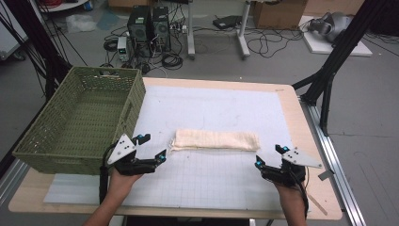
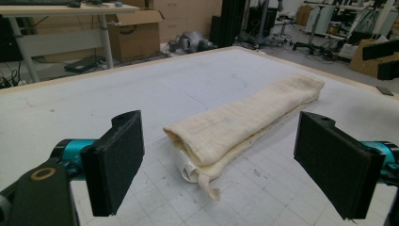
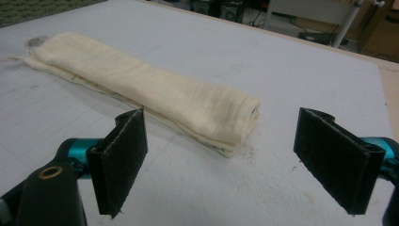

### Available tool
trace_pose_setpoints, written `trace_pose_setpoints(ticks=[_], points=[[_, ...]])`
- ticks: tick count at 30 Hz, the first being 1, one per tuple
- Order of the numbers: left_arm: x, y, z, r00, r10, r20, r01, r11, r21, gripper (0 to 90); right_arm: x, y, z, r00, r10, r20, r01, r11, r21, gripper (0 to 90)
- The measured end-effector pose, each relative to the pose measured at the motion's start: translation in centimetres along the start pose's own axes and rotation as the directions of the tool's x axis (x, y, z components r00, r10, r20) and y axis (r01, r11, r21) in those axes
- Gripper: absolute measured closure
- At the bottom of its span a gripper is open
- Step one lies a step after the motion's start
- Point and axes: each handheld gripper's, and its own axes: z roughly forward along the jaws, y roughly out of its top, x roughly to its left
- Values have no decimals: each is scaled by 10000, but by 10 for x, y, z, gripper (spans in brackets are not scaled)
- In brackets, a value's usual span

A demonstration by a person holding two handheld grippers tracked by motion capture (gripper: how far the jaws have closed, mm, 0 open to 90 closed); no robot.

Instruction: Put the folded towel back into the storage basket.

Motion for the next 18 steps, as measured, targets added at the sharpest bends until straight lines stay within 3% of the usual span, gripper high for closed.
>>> trace_pose_setpoints(ticks=[18], points=[[2, 0, 1, 10000, -29, -61, 30, 10000, 87, 170, -2, -1, -1, 9997, 225, -75, -226, 9997, -112, 168]])
